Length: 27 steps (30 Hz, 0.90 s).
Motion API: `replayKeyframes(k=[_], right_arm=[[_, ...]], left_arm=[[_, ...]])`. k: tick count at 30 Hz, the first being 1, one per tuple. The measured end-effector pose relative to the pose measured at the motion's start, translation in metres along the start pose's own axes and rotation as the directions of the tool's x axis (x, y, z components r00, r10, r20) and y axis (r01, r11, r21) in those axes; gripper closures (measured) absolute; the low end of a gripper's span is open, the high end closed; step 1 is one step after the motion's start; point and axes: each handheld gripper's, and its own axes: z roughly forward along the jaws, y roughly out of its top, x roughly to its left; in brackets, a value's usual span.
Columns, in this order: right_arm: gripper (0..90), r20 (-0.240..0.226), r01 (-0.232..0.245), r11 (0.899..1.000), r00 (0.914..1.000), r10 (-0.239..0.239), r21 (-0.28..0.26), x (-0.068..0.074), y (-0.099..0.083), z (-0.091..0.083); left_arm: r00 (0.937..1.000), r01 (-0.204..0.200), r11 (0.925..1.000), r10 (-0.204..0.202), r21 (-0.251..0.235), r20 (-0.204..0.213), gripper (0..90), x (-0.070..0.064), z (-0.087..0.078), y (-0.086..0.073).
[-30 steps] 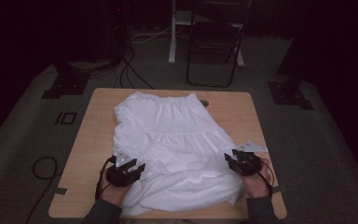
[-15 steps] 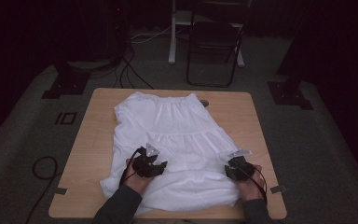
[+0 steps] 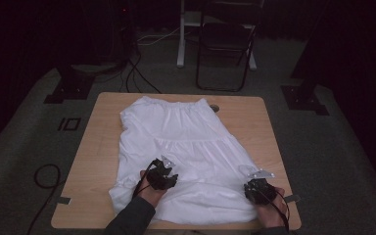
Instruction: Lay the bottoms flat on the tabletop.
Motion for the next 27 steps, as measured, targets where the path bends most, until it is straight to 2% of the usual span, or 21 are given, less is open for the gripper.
replayKeyframes(k=[1,3,5,7,11,14,15,16,19,21,27], right_arm=[[64.6,-0.001,-0.003,1.0,1.0,0.003,-0.002,-0.001,-0.002,-0.001],[64.7,-0.004,-0.011,1.0,0.9999,0.011,-0.004,-0.003,-0.005,-0.004],[65.1,-0.006,-0.023,1.0,0.9997,0.023,-0.003,-0.005,-0.008,-0.007],[65.5,-0.005,-0.031,0.999,0.9995,0.031,-0.005,-0.008,-0.012,-0.009],[66.6,-0.001,-0.043,0.999,0.9991,0.043,-0.005,-0.012,-0.018,-0.013],[68.0,0.021,-0.058,0.998,0.9981,0.058,0.004,-0.021,-0.027,-0.017],[68.1,0.024,-0.069,0.998,0.9973,0.069,0.008,-0.024,-0.029,-0.018],[68.2,0.023,-0.074,0.997,0.997,0.074,0.011,-0.026,-0.031,-0.018],[68.3,0.021,-0.082,0.997,0.9964,0.082,0.013,-0.03,-0.034,-0.019],[68.4,0.021,-0.085,0.996,0.9961,0.085,0.015,-0.033,-0.035,-0.019],[68.3,0.026,-0.083,0.996,0.9962,0.083,0.019,-0.032,-0.034,-0.018]], left_arm=[[1.0,-0.004,1.0,0.004,-0.002,-0.003,70.1,0.0,-0.001,-0.001],[0.9997,-0.018,0.9998,0.018,-0.001,-0.018,81.0,-0.001,-0.003,-0.003],[0.9999,-0.011,0.9999,0.01,-0.009,-0.013,86.8,-0.001,-0.006,-0.007],[0.9998,0.011,0.9997,-0.011,-0.022,-0.015,87.9,0.001,-0.01,-0.012],[0.9991,0.023,0.9994,-0.024,-0.024,-0.034,88.4,0.005,-0.017,-0.021],[0.9956,0.051,0.9984,-0.052,-0.026,-0.078,88.6,0.016,-0.029,-0.033],[0.9956,0.051,0.9984,-0.052,-0.026,-0.078,88.6,0.016,-0.029,-0.033],[0.9929,0.071,0.9971,-0.073,-0.028,-0.094,88.6,0.023,-0.036,-0.039],[0.9898,0.084,0.9961,-0.086,-0.028,-0.113,88.6,0.03,-0.042,-0.046],[0.9826,0.093,0.9954,-0.095,-0.023,-0.16,88.6,0.038,-0.051,-0.057],[0.9652,0.133,0.9909,-0.135,-0.025,-0.224,88.6,0.055,-0.066,-0.079]])
